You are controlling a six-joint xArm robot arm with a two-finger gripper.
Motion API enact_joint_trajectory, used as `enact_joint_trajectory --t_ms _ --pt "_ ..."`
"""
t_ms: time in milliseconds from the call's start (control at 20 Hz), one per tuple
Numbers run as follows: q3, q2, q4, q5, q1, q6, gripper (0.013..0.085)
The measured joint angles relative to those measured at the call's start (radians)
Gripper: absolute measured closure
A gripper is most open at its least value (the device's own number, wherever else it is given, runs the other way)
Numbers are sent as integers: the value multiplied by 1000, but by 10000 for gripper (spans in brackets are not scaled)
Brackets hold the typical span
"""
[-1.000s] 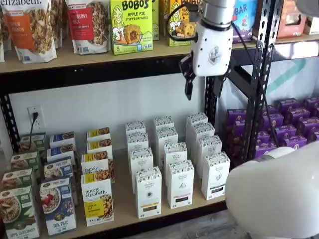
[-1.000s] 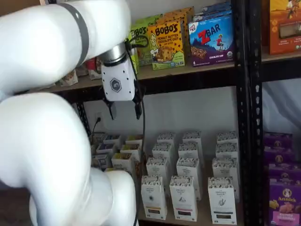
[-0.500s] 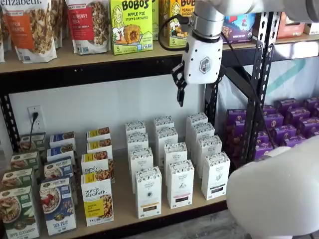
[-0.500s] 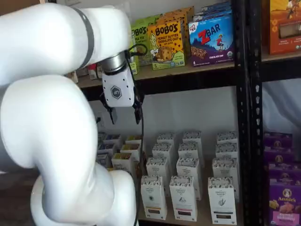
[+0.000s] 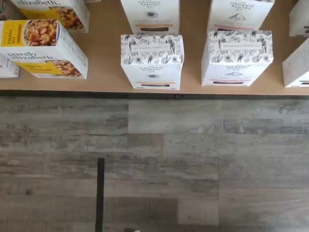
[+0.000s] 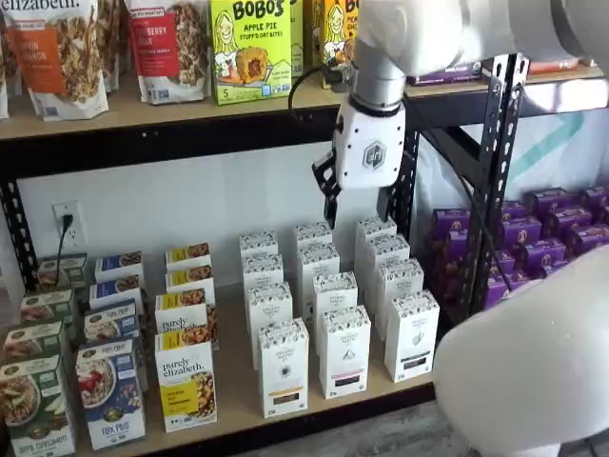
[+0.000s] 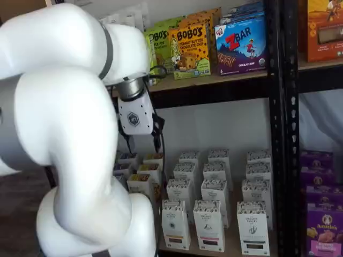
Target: Pick up the white box with a yellow strip in the middle, on the bottom shelf, the fourth box from the left
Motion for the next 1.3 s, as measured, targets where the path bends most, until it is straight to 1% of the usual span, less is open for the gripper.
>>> enact_joint_trajectory --t_ms 200,350,450,550,650,750,850,1100,1150,1250,1300 --pt "28 39 -26 -70 10 23 130" --pt "66 53 -41 -159 9 30 130" --pt "70 87 -51 -185 8 37 130" --pt "75 119 -73 -213 12 55 130" --pt "83 155 -77 -255 14 62 130" --pt "89 186 -69 -293 15 59 130" --pt "95 230 -45 -342 19 47 130" --pt "103 309 -11 -441 26 27 130" --pt "100 326 -23 -451 28 40 130" --pt "89 366 -78 -464 35 91 130" --pt "86 391 -93 -485 36 105 130"
